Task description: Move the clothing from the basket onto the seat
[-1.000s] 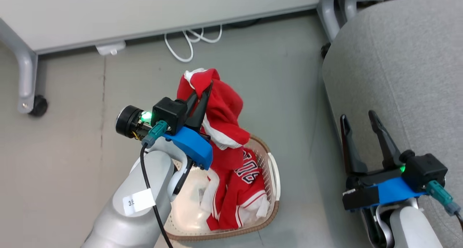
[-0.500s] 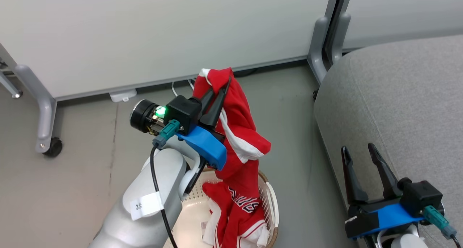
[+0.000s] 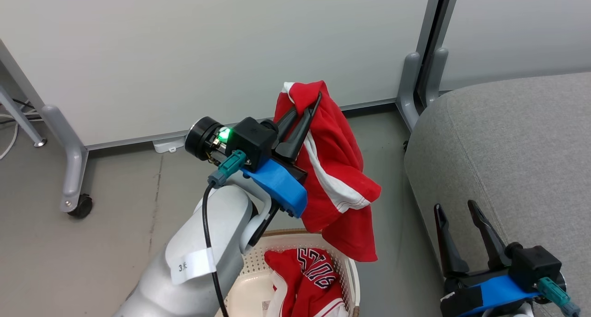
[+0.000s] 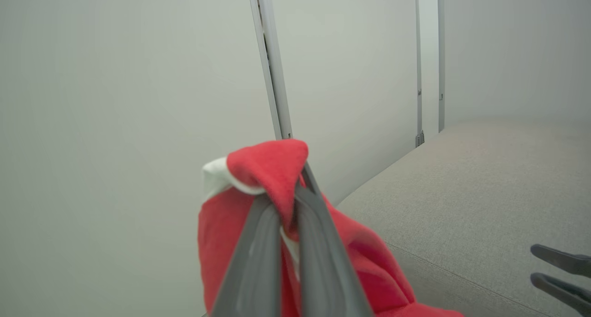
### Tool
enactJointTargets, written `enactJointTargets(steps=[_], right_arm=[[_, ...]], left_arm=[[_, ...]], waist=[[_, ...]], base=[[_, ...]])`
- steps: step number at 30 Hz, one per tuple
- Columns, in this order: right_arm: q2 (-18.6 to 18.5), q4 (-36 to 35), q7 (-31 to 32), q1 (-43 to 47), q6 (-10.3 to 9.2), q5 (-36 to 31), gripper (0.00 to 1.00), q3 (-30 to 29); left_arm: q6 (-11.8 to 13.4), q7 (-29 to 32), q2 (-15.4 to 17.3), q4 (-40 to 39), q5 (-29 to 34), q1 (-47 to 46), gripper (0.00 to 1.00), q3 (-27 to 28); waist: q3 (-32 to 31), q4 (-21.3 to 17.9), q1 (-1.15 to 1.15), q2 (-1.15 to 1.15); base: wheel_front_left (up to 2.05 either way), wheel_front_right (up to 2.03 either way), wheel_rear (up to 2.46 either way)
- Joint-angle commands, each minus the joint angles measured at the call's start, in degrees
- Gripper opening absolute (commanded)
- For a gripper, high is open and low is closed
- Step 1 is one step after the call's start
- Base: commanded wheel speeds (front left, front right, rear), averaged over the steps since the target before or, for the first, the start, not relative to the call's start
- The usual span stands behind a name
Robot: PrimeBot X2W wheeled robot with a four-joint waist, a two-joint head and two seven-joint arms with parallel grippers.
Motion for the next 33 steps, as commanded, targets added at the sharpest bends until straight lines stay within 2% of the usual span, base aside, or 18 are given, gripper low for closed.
enactJointTargets(steps=[1, 11, 26, 33], right_arm=[[-0.24, -0.18, -0.21, 0.24, 0.03, -0.07, 1.0, 0.18], [-0.23, -0.83, -0.21, -1.48, 0.03, -1.07, 1.0, 2.06], [-0.51, -0.36, -0.2, -11.82, 0.03, -3.53, 1.0, 14.33], [-0.99, 2.25, -0.21, -18.36, 0.03, -4.05, 1.0, 17.52]], left_arm=[[-0.13, 0.24, 0.52, -0.66, -0.37, -0.3, 0.0, -0.23], [0.19, 0.55, 0.87, -1.79, -0.94, -0.05, 0.0, -0.74], [0.68, 0.48, 0.69, -2.36, -0.97, -1.68, 0.0, -1.72], [0.69, 0.3, 0.03, -2.54, -0.84, -3.11, 0.0, -2.93]], waist=[[0.02, 0.07, 0.01, -0.01], [0.05, 0.36, 0.01, -0.01], [2.32, 1.47, 0.01, -0.01], [4.09, 2.56, 0.01, -0.01]], base=[[0.0, 0.0, 0.0], [0.0, 0.0, 0.0], [0.0, 0.0, 0.0], [0.0, 0.0, 0.0]])
